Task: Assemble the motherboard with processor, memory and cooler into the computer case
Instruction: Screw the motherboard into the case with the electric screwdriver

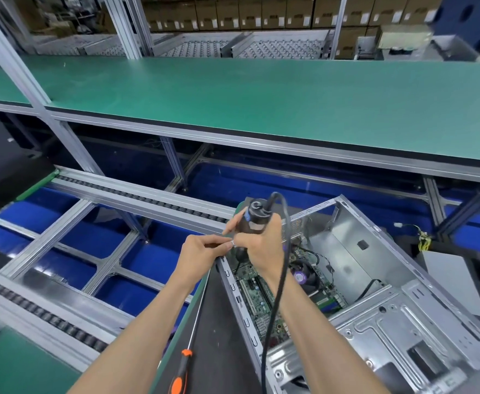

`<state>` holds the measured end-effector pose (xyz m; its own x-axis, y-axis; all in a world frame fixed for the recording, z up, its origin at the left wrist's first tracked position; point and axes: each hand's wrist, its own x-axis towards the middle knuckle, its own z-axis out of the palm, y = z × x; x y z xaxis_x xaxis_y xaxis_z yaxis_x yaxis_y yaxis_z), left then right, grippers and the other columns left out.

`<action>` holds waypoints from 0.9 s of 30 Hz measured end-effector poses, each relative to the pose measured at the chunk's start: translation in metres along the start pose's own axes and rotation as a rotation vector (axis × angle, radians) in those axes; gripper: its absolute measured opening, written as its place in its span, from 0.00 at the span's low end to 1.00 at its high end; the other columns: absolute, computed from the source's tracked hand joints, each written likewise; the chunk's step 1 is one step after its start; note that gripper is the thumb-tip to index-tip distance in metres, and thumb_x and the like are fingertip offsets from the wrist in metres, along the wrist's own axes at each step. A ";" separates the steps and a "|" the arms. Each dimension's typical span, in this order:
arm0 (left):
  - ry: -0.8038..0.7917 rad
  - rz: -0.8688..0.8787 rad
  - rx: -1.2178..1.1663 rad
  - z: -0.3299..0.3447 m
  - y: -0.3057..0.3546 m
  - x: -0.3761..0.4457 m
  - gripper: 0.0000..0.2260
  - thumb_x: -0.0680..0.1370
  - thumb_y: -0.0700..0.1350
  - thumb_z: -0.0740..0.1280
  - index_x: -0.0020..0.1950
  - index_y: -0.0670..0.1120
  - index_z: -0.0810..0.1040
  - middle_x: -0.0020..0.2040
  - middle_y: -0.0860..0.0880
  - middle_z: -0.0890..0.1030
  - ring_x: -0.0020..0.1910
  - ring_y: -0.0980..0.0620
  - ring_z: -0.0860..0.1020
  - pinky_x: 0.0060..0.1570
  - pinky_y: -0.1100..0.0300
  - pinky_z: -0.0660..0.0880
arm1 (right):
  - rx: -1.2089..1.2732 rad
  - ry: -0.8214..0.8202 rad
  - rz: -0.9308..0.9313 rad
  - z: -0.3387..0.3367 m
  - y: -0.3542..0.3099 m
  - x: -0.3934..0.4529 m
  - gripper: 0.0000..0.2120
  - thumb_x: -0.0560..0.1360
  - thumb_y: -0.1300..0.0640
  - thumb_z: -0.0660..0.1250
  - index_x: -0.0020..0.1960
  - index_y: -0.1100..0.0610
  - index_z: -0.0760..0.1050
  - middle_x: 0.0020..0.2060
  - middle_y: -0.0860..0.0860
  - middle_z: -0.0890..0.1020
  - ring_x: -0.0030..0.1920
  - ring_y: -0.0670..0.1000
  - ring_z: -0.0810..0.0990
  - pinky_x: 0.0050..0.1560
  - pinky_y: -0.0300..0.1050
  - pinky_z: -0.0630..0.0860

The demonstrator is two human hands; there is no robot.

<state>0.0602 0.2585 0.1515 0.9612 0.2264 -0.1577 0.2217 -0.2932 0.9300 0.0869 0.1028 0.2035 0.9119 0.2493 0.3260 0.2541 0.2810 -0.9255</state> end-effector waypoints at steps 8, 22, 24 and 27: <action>-0.034 0.058 -0.019 -0.002 0.002 0.000 0.12 0.68 0.40 0.67 0.42 0.54 0.87 0.58 0.61 0.82 0.50 0.54 0.84 0.50 0.52 0.82 | -0.098 -0.142 0.092 0.024 -0.001 0.007 0.10 0.60 0.69 0.66 0.40 0.69 0.81 0.34 0.60 0.83 0.34 0.51 0.81 0.36 0.43 0.77; -0.160 0.152 0.017 -0.008 -0.003 0.000 0.15 0.63 0.40 0.77 0.47 0.53 0.86 0.43 0.52 0.86 0.40 0.55 0.81 0.42 0.64 0.79 | -0.073 -0.110 0.117 0.018 0.001 0.011 0.09 0.62 0.65 0.70 0.40 0.69 0.80 0.36 0.64 0.83 0.36 0.58 0.82 0.39 0.56 0.83; -0.154 0.158 0.009 -0.008 -0.003 0.000 0.16 0.60 0.45 0.79 0.46 0.51 0.86 0.44 0.51 0.85 0.38 0.55 0.81 0.39 0.64 0.79 | -0.076 -0.114 0.137 0.019 0.001 0.010 0.08 0.63 0.67 0.70 0.40 0.70 0.79 0.36 0.65 0.82 0.35 0.56 0.82 0.38 0.52 0.81; -0.152 0.171 0.001 -0.008 -0.002 0.002 0.16 0.57 0.47 0.79 0.44 0.55 0.87 0.45 0.55 0.85 0.39 0.60 0.83 0.38 0.68 0.77 | -0.068 -0.118 0.144 0.019 0.000 0.010 0.07 0.63 0.69 0.69 0.40 0.71 0.78 0.36 0.66 0.82 0.35 0.57 0.81 0.40 0.57 0.82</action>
<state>0.0600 0.2665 0.1519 0.9985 0.0302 -0.0459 0.0531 -0.3165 0.9471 0.0895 0.1223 0.2105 0.8974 0.3905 0.2055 0.1481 0.1722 -0.9739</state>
